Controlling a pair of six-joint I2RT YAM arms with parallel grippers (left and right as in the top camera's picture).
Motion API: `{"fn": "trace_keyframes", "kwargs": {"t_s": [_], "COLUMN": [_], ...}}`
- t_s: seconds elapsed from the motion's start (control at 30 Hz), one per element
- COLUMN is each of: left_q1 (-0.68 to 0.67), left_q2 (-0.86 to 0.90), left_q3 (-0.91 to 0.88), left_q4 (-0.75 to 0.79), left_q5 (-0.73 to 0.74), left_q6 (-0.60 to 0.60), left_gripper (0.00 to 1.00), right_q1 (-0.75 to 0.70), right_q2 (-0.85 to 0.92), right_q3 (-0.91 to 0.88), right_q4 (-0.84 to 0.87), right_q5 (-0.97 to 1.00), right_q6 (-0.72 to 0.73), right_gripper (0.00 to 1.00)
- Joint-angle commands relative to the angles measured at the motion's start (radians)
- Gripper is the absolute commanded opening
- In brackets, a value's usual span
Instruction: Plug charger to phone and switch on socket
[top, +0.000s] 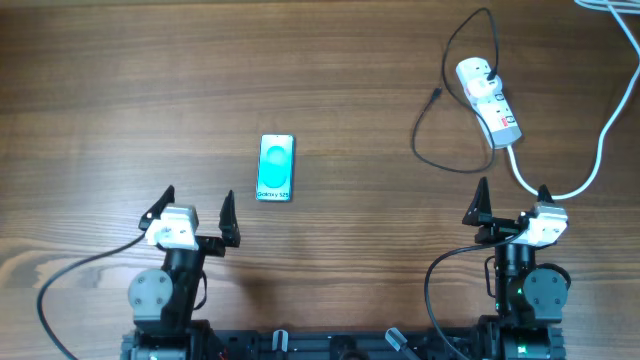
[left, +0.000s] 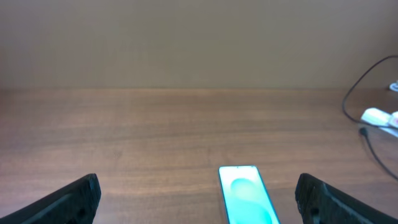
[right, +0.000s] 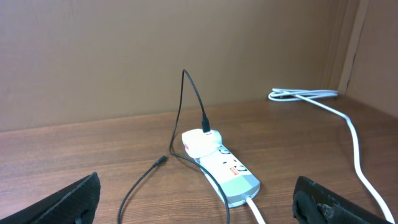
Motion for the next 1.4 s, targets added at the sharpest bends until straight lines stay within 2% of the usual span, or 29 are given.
{"fn": "trace_keyframes", "kwargs": {"t_s": [0.0, 0.23, 0.4, 0.57, 0.7, 0.97, 1.37], "left_q1": [0.006, 0.004, -0.028, -0.125, -0.162, -0.191, -0.193], "left_q2": [0.113, 0.426, 0.683, 0.972, 1.129, 1.371, 1.497], "left_q3": [0.155, 0.450, 0.769, 1.092, 1.217, 1.234, 1.232], "left_q4": [-0.056, -0.104, -0.324, -0.586, -0.707, -0.785, -0.779], "left_q5": [0.023, 0.055, 0.064, 0.063, 0.060, 0.058, 0.063], "left_q6": [-0.009, -0.010, -0.010, -0.034, -0.107, -0.108, -0.112], "left_gripper": [1.00, 1.00, 1.00, 1.00, 1.00, 1.00, 1.00], "right_q1": [0.004, 0.004, 0.004, 0.004, 0.004, 0.004, 0.004], "right_q2": [-0.012, -0.012, -0.012, -0.012, -0.012, -0.012, -0.012], "right_q3": [-0.001, -0.001, -0.001, -0.001, -0.001, -0.001, -0.001], "right_q4": [0.005, 0.005, 0.005, 0.005, 0.005, 0.005, 0.005], "right_q5": [-0.016, -0.016, -0.016, -0.016, -0.016, -0.016, -0.016], "right_q6": [-0.014, -0.014, -0.014, -0.014, -0.014, -0.014, -0.014], "right_gripper": [1.00, 1.00, 1.00, 1.00, 1.00, 1.00, 1.00]}}
